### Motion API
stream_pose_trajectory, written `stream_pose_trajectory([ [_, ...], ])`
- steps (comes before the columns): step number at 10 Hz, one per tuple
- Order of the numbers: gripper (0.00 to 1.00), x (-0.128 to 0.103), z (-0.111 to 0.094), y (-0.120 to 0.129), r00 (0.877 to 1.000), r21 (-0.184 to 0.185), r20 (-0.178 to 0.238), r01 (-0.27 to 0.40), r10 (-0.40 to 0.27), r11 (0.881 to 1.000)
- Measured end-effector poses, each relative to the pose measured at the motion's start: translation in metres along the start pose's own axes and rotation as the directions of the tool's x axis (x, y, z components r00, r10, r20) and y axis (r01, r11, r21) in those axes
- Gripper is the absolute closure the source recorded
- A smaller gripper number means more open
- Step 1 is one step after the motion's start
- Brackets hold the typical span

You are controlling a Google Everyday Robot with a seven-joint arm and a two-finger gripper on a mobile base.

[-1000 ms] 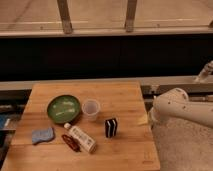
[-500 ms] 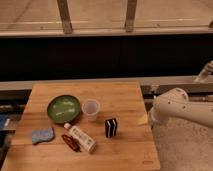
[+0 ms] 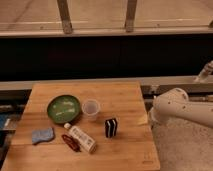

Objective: Knock the eraser over

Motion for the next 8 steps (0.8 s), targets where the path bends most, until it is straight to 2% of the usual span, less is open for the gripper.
stream_pose_trajectory([
  [5, 0.20, 0.000, -0.001, 0.000, 1.000, 0.005, 0.002, 0.005, -0.005, 1.000],
  [6, 0.20, 0.005, 0.000, -0.001, 1.000, 0.033, 0.002, 0.021, -0.021, 0.999],
  [8, 0.20, 0.017, 0.003, 0.008, 0.999, 0.064, -0.004, 0.052, -0.052, 0.997],
])
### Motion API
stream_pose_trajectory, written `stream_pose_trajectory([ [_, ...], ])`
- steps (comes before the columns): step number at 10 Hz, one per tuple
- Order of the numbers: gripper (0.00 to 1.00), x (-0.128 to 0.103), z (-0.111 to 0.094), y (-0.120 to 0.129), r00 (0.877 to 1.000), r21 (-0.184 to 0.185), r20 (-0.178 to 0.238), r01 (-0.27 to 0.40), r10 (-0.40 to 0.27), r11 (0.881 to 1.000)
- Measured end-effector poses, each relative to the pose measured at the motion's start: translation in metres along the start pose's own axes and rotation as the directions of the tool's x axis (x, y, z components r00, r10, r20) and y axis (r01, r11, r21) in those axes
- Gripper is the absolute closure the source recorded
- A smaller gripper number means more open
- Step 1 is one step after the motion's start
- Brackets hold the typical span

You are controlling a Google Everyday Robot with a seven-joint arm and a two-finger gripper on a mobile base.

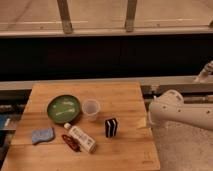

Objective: Knock the eraser over

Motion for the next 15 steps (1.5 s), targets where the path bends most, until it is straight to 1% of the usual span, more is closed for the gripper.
stream_pose_trajectory([
  [1, 0.20, 0.007, 0.001, -0.001, 1.000, 0.019, -0.008, 0.014, -0.014, 1.000],
  [2, 0.20, 0.012, 0.000, 0.000, 1.000, 0.025, -0.010, 0.028, -0.028, 0.999],
  [3, 0.20, 0.015, -0.001, 0.004, 0.999, 0.028, -0.013, 0.047, -0.046, 0.999],
  [6, 0.20, 0.022, -0.006, 0.016, 0.995, 0.018, -0.023, 0.095, -0.095, 0.995],
  [7, 0.20, 0.025, -0.008, 0.025, 0.992, 0.016, -0.032, 0.124, -0.123, 0.992],
  [8, 0.20, 0.026, -0.009, 0.042, 0.987, 0.007, -0.035, 0.158, -0.158, 0.987],
  [9, 0.20, 0.025, -0.010, 0.053, 0.983, 0.001, -0.037, 0.181, -0.181, 0.983],
  [10, 0.20, 0.025, -0.010, 0.059, 0.979, 0.001, -0.045, 0.198, -0.198, 0.980],
  [12, 0.20, 0.020, -0.009, 0.082, 0.968, -0.007, -0.057, 0.244, -0.244, 0.970],
  [13, 0.20, 0.017, -0.008, 0.098, 0.960, -0.012, -0.063, 0.274, -0.274, 0.962],
  [15, 0.20, 0.013, -0.008, 0.111, 0.951, -0.014, -0.072, 0.300, -0.301, 0.954],
])
